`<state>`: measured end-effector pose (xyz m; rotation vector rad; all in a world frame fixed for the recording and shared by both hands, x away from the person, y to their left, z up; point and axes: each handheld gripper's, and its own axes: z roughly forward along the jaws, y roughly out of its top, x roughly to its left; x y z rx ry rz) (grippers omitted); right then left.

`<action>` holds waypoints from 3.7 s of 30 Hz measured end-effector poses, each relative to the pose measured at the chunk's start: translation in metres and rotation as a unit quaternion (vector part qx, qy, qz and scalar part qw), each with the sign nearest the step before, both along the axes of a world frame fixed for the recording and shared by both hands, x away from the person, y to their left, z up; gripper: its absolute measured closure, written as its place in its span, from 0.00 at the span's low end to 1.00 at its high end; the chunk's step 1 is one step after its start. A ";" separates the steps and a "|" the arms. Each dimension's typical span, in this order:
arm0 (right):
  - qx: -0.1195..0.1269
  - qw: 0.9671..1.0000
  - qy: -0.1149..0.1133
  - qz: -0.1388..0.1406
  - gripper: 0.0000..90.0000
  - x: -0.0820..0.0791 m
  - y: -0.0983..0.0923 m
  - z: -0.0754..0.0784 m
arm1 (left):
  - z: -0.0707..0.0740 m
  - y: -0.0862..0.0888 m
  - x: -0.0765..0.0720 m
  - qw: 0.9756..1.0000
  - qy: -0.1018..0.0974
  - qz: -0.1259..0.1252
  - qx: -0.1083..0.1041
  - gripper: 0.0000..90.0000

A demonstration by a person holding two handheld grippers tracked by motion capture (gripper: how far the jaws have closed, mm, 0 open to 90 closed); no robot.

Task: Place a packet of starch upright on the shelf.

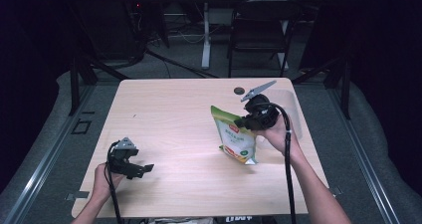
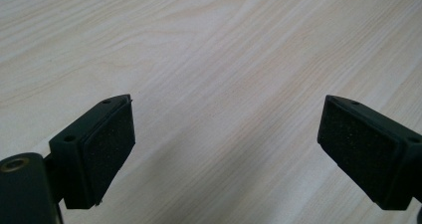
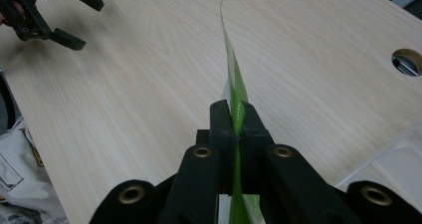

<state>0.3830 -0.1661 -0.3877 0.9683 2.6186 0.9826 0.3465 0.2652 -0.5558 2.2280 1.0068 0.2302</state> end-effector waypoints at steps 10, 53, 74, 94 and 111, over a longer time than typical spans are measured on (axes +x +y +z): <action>-0.010 1.000 -0.019 0.006 0.98 0.009 -0.003 0.027 | 0.000 -0.001 0.000 1.000 0.000 0.000 0.001 0.09; -0.043 0.995 -0.084 0.022 0.98 0.060 -0.069 0.076 | 0.000 -0.001 0.000 1.000 -0.001 0.000 0.003 0.09; -0.062 0.995 -0.074 0.016 0.98 0.066 -0.104 0.060 | -0.001 -0.002 0.000 1.000 0.000 0.000 0.003 0.09; -0.113 0.992 -0.056 -0.006 0.97 0.061 -0.131 0.037 | 0.000 -0.003 0.000 1.000 0.000 0.000 0.004 0.09; -0.150 0.988 -0.001 -0.031 0.95 0.059 -0.153 0.000 | 0.000 -0.003 0.000 1.000 -0.002 -0.001 0.008 0.09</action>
